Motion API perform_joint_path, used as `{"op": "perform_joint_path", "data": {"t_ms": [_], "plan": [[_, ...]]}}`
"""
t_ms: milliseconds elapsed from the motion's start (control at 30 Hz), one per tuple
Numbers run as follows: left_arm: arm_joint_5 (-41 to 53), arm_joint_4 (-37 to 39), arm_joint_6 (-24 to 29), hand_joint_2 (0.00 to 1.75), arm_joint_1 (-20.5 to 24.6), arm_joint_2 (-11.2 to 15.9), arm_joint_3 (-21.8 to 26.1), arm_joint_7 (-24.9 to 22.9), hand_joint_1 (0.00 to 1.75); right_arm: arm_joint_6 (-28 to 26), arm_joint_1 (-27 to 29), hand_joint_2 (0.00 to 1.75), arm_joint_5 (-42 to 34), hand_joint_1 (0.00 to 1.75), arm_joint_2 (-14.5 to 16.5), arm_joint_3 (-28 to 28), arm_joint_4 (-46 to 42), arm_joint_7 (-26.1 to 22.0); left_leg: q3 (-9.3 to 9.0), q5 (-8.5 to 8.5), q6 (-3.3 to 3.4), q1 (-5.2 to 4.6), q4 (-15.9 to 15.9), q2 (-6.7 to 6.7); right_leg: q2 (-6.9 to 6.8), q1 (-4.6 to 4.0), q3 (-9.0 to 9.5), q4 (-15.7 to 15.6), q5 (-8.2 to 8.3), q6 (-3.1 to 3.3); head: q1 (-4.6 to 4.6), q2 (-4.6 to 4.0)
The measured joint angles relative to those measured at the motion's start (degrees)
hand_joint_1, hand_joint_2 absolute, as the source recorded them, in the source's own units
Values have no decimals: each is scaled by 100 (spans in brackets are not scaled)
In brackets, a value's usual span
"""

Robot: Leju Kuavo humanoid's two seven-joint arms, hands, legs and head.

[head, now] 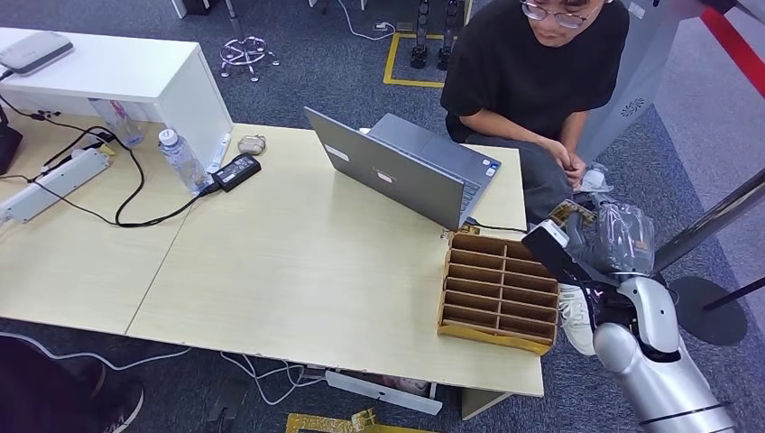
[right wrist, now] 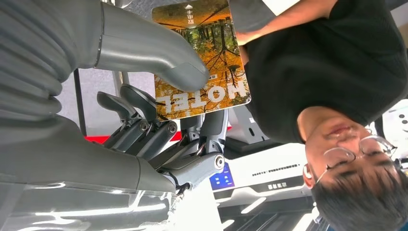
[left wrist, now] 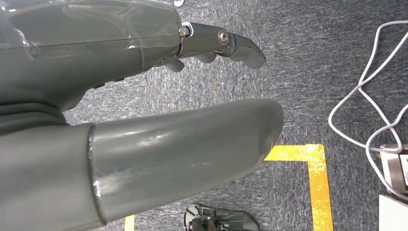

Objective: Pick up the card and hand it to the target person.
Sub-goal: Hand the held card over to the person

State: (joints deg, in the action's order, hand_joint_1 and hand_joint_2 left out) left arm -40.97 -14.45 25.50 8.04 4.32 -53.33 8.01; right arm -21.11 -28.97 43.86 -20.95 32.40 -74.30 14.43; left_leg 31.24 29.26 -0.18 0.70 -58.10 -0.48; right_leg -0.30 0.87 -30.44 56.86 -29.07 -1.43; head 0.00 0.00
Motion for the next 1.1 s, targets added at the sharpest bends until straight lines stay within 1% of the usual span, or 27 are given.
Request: {"op": "perform_joint_path", "data": {"t_ms": [267, 400, 1100], "plan": [[2, 0, -9, 0, 0, -1, -13, -12, 0, -42, -24, 175, -31, 170, 33, 35, 160, -39, 0, 0, 0, 0, 0, 0, 0, 0, 0, 0, 0, 0, 0, 0], [10, 0, -21, 0, 0, -1, -33, -20, 0, -124, -91, 175, -120, 171, 92, 94, 406, -119, 0, 0, 0, 0, -1, 0, 0, 0, 0, 0, 0, 0, 0, 0], [16, 0, -26, 0, 0, -1, -55, -38, 0, -133, -145, 175, -119, 171, 172, 177, 687, -134, -1, 0, 0, 0, -1, 0, 1, 0, 0, 0, 0, 0, 0, 0]]}}
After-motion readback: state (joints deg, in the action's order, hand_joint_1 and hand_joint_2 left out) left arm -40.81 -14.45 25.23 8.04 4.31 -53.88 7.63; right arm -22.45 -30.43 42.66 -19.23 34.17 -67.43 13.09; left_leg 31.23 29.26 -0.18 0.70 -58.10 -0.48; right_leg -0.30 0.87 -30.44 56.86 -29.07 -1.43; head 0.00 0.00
